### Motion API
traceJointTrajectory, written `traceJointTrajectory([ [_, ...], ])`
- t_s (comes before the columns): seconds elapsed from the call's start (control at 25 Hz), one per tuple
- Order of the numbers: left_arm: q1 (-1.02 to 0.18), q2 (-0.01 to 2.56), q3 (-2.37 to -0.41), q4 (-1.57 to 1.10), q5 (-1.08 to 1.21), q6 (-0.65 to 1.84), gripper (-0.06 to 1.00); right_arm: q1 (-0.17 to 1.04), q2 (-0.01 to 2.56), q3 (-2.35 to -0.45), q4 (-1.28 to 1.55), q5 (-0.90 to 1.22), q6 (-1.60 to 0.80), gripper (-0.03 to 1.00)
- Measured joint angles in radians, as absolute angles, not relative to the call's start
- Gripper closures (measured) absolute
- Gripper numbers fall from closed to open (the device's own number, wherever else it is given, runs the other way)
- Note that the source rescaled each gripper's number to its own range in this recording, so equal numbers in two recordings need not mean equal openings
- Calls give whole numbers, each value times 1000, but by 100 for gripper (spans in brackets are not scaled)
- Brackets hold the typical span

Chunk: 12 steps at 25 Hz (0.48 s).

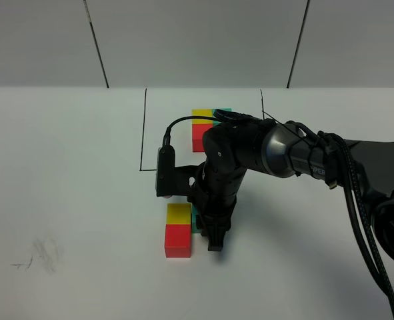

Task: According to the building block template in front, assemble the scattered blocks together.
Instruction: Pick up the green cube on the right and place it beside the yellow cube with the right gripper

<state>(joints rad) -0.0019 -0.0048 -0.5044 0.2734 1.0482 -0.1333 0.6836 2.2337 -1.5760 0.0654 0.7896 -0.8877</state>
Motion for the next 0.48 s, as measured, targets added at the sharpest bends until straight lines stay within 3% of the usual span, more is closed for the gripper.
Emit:
traceJointTrajectory([
  [0.48,-2,-5,-504,273,1048,-133,12,691,2235,-1577,58,804,-888,51],
])
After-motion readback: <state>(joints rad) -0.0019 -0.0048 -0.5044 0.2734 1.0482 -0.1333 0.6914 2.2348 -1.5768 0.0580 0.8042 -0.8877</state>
